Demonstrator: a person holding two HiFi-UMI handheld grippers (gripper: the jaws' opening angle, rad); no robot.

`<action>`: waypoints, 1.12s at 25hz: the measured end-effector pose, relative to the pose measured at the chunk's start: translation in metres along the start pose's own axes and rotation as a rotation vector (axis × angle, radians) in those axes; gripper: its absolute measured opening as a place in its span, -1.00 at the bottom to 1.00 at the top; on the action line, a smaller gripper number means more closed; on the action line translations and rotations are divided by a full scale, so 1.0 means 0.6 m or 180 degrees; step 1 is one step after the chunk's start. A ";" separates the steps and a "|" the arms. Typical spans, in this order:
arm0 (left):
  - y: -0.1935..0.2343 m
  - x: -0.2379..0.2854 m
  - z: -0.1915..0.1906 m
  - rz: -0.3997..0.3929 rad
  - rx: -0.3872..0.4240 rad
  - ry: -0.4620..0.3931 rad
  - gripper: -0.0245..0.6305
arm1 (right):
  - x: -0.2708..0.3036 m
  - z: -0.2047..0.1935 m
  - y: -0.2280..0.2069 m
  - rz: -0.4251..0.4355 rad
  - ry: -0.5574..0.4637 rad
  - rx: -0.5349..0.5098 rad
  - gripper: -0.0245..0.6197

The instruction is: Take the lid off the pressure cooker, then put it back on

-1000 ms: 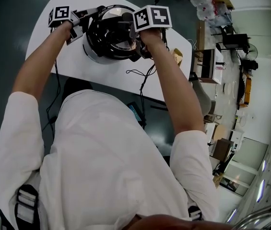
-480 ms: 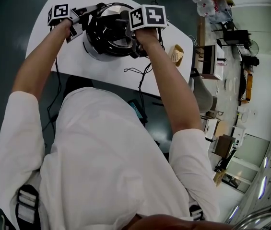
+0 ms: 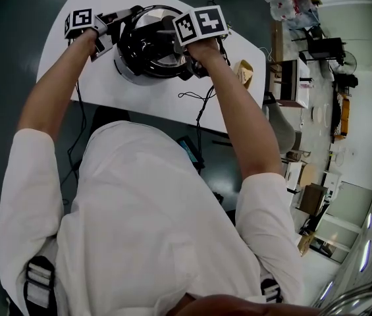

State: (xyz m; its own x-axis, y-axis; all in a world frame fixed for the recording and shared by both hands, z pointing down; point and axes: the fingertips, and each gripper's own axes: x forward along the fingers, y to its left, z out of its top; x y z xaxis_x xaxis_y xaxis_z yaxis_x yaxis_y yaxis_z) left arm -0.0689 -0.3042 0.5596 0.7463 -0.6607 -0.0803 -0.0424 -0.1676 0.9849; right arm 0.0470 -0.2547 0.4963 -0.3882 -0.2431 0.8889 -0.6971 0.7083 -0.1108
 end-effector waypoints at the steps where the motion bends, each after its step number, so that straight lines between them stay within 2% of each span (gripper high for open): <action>1: 0.003 0.000 0.001 0.0007 0.0002 -0.0002 -0.68 | 0.000 -0.001 0.001 0.0020 0.0036 -0.0068 -0.04; 15: 0.004 0.000 -0.002 0.0026 -0.0008 0.0045 -0.65 | 0.000 -0.008 0.011 0.0311 0.0166 -0.0791 -0.02; 20: 0.004 0.001 -0.003 0.0037 0.0000 0.0076 -0.64 | 0.002 -0.013 0.014 0.0412 0.0287 -0.1203 -0.01; 28: 0.005 -0.001 -0.002 0.0034 -0.0013 0.0030 -0.63 | 0.004 -0.009 0.016 0.0430 0.0163 -0.1186 0.00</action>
State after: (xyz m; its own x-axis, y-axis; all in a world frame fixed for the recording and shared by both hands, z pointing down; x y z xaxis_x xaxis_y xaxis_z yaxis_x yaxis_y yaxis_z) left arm -0.0687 -0.3036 0.5625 0.7521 -0.6555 -0.0682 -0.0479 -0.1576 0.9863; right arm 0.0428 -0.2451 0.4996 -0.4244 -0.1047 0.8994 -0.3719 0.9258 -0.0677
